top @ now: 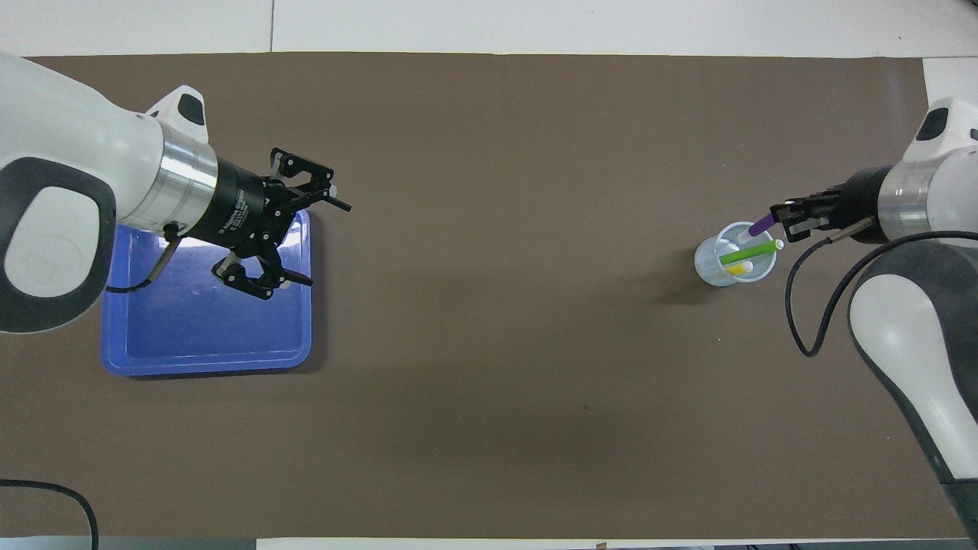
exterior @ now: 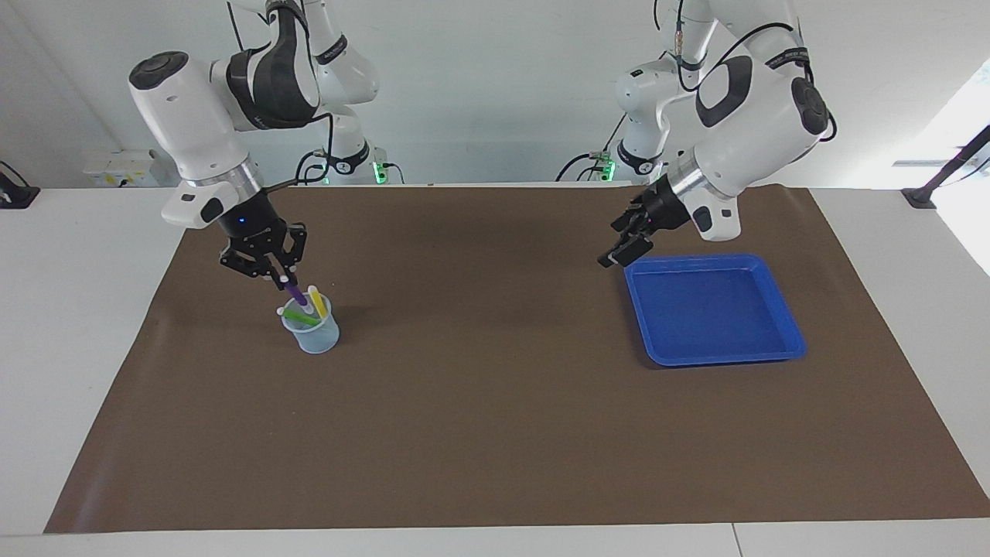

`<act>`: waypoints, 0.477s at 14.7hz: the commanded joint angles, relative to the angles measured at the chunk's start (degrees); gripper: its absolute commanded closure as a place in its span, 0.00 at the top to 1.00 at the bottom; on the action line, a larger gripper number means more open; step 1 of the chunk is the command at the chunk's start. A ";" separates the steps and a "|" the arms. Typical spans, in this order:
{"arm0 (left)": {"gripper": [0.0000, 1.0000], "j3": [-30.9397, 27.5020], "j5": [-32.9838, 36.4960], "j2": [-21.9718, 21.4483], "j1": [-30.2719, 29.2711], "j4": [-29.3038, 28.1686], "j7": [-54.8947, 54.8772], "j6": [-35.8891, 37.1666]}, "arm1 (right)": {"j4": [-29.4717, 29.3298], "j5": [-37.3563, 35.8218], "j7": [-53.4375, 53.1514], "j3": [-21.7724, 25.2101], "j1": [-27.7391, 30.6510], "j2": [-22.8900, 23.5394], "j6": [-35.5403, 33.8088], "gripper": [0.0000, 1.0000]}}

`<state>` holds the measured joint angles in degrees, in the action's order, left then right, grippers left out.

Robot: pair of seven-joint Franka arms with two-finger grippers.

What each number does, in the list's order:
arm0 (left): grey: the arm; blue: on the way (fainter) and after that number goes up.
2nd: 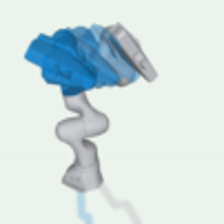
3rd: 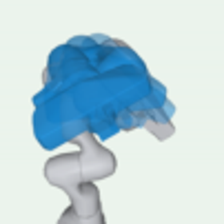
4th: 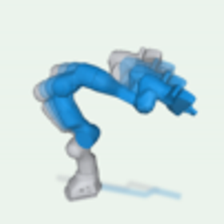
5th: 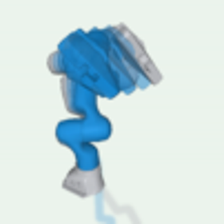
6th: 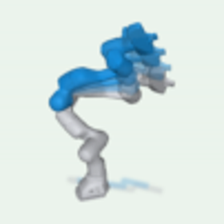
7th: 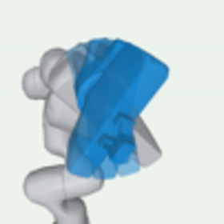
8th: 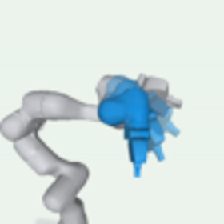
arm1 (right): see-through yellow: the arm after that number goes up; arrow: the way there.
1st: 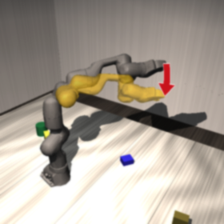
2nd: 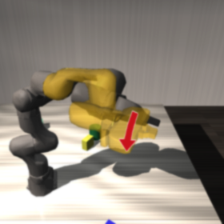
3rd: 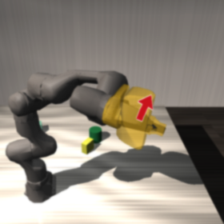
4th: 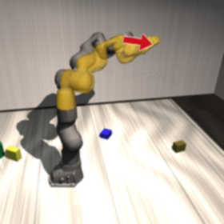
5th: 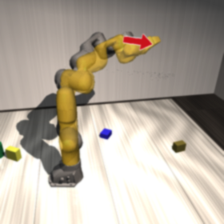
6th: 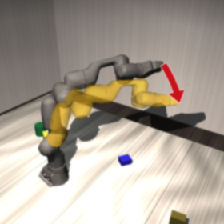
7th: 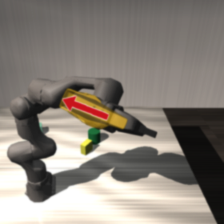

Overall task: Transfer and insert pens with both arms
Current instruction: 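Insert the purple pen into the cup with the right gripper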

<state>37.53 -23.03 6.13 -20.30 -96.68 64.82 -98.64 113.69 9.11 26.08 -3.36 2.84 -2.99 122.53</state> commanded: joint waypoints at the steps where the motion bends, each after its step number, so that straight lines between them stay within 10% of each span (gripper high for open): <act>1: 1.00 -0.78 8.93 1.33 -1.06 5.61 -12.92 9.06 | 1.44 -1.11 2.49 -0.60 1.46 0.79 1.57 0.00; 7: 1.00 -16.58 27.05 -2.42 14.22 11.17 -37.77 17.86 | 8.47 -1.11 3.72 -0.60 1.64 1.75 11.91 0.00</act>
<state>26.17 -0.40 6.05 -11.40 -86.81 35.34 -83.45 119.83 8.99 28.54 -3.28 3.45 -1.19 130.22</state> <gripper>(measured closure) 0.000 0.828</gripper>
